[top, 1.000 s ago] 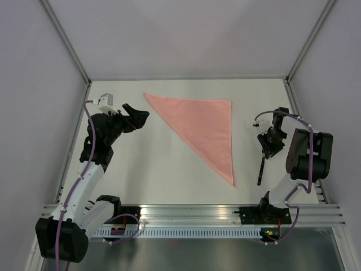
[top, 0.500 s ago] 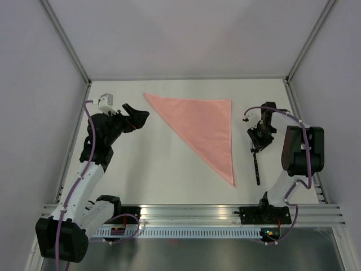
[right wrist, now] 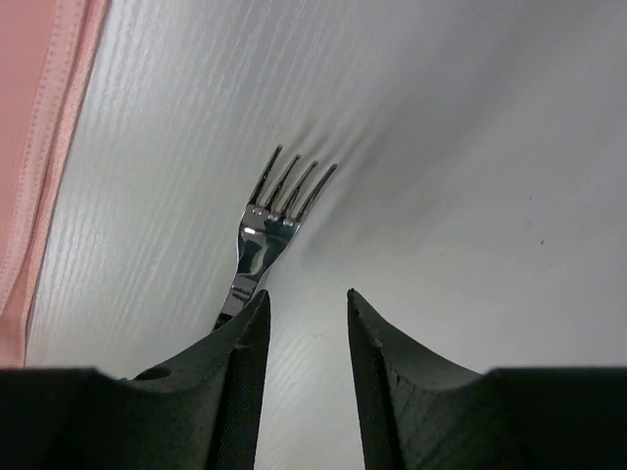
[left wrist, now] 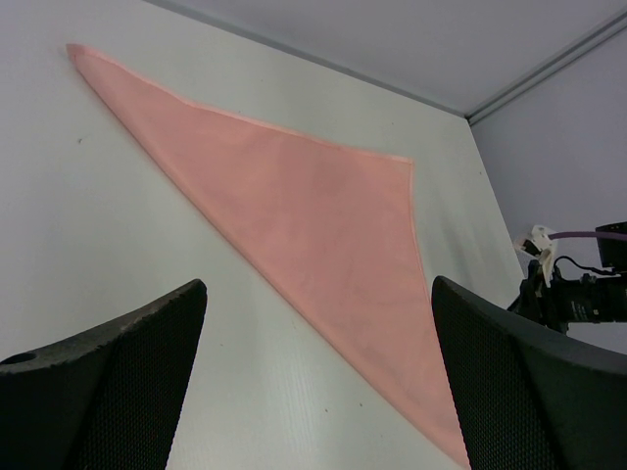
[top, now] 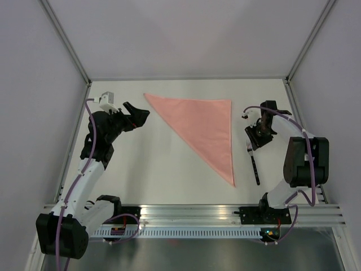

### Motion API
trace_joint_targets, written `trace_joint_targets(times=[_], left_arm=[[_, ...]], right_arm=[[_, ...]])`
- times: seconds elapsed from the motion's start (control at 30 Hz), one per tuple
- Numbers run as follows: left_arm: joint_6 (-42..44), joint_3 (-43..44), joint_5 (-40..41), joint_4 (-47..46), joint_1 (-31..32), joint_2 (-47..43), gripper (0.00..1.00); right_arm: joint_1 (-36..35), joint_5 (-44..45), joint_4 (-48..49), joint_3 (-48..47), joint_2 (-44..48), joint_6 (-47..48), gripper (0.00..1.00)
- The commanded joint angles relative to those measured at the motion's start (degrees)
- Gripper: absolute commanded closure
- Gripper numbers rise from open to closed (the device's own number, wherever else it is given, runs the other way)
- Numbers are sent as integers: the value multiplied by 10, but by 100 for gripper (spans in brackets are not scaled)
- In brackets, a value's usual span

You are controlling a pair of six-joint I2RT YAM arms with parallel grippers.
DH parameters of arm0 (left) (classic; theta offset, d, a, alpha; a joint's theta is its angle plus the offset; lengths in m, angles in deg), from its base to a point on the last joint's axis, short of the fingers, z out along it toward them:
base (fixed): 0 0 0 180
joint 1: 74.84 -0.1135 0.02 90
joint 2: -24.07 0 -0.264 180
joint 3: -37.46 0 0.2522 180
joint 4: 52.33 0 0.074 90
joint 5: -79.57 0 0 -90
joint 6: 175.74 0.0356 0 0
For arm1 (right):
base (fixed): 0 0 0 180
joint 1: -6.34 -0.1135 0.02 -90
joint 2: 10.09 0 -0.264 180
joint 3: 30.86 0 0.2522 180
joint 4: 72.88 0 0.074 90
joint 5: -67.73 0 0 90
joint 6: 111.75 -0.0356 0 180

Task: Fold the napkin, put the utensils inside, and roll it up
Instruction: Pick up the fork at the center of the board.

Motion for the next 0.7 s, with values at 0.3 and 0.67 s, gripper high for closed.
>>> trace_joint_targets(times=[0.3, 0.67], left_arm=[[16, 31, -3, -3, -3, 13, 0], [20, 37, -7, 1, -2, 31, 0]], right_arm=[[-1, -2, -29, 80, 53, 15, 55], [-4, -10, -23, 87, 46, 16, 53]])
